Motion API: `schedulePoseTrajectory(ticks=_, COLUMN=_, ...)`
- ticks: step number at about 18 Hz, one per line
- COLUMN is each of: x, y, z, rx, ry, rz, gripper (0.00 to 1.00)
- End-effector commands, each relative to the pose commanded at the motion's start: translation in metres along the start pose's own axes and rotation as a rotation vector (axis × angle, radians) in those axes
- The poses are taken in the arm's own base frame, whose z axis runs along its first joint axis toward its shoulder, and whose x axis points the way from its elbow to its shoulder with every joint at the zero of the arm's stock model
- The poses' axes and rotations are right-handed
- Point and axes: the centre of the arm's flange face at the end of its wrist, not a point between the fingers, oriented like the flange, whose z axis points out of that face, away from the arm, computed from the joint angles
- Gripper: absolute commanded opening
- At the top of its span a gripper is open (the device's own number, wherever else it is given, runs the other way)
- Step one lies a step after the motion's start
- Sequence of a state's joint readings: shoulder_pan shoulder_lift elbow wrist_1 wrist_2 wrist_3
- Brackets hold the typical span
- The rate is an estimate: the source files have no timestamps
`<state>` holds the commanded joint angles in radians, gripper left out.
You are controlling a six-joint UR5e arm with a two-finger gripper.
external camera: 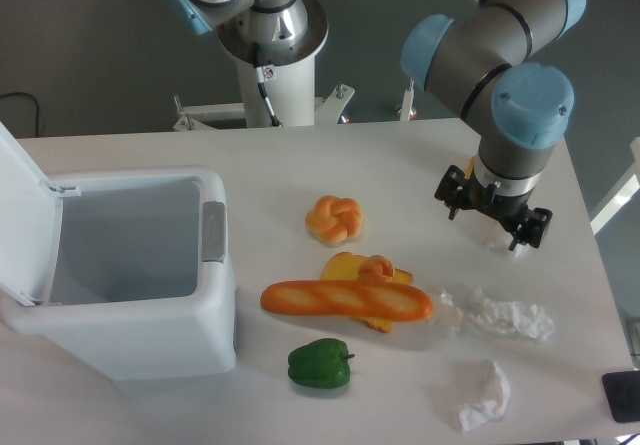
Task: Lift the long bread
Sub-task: 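Move the open gripper toward the orange baguette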
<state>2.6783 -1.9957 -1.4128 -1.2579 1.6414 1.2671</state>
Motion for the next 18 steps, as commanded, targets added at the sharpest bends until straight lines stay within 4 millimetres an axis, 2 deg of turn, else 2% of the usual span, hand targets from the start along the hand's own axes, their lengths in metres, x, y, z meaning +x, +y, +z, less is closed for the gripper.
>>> schedulePoseTrajectory(ticks=2, x=0.004, y=-0.007, z=0.002, rx=-0.001, ry=0.004, rz=0.012, gripper=1.0)
schedulePoseTrajectory(ticks=7, x=0.007, y=-0.007, z=0.009, rx=0.0, ry=0.01, rz=0.001, gripper=1.0)
schedulePoseTrajectory(ticks=11, x=0.018, y=-0.006, z=0.038, rx=0.014, ry=-0.03, rz=-0.034, gripper=1.0)
schedulePoseTrajectory(ticks=14, x=0.021, y=-0.008, z=0.051, rx=0.014, ry=-0.022, rz=-0.103, gripper=1.0)
schedulePoseTrajectory(ticks=18, x=0.028, y=-0.026, z=0.075, rx=0.002, ry=0.012, rz=-0.157, gripper=1.0)
